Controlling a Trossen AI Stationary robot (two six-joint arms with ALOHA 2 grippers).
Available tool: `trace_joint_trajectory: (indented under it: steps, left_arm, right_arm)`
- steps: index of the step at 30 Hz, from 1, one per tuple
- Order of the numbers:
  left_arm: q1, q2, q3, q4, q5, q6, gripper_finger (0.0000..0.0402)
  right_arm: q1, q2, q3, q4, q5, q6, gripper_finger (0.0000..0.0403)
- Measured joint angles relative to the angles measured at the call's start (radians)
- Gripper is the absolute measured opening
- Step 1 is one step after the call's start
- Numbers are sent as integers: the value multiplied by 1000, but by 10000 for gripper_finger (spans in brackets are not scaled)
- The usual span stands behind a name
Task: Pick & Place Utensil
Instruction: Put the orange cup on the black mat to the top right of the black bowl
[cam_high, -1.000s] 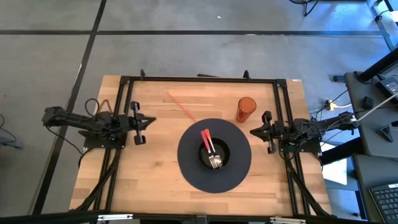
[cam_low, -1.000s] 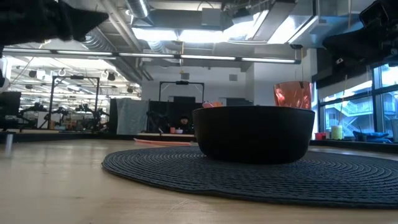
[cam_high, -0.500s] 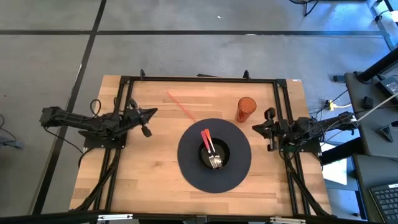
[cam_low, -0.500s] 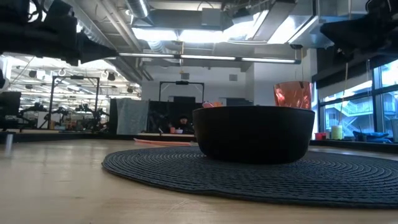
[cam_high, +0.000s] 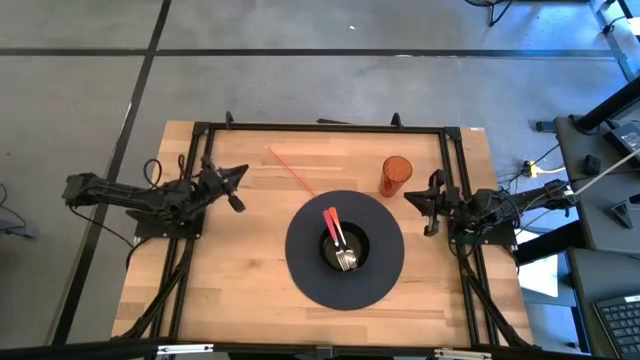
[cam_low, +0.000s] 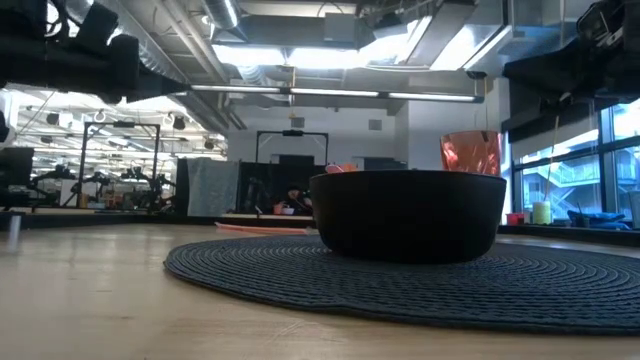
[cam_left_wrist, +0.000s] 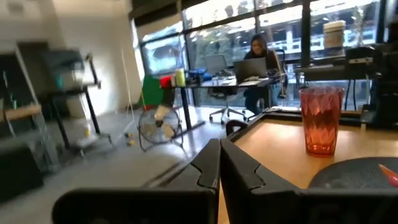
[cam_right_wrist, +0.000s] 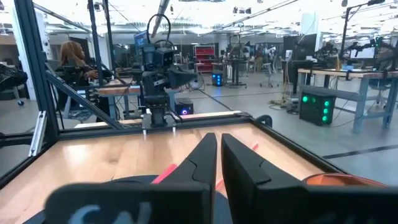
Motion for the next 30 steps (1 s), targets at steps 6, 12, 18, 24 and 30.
trace_joint_trajectory:
  steps: [6, 12, 18, 24, 30]
  left_arm:
    - [0, 0, -8, 16, 96, -28, 2]
    - [-1, 0, -8, 102, 218, -28, 5]
    - [-1, 0, -8, 114, 204, -3, 2]
    - [-1, 0, -8, 112, 187, 7, 5]
    - [-1, 0, -8, 101, 187, -9, 7]
  right_arm:
    - [0, 0, 0, 0, -3, -21, 26]
    - [0, 0, 0, 0, -8, -42, 26]
    - [0, 0, 0, 0, -5, -62, 26]
    - [0, 0, 0, 0, 72, -51, 26]
    - [0, 3, 21, -35, 16, -25, 26]
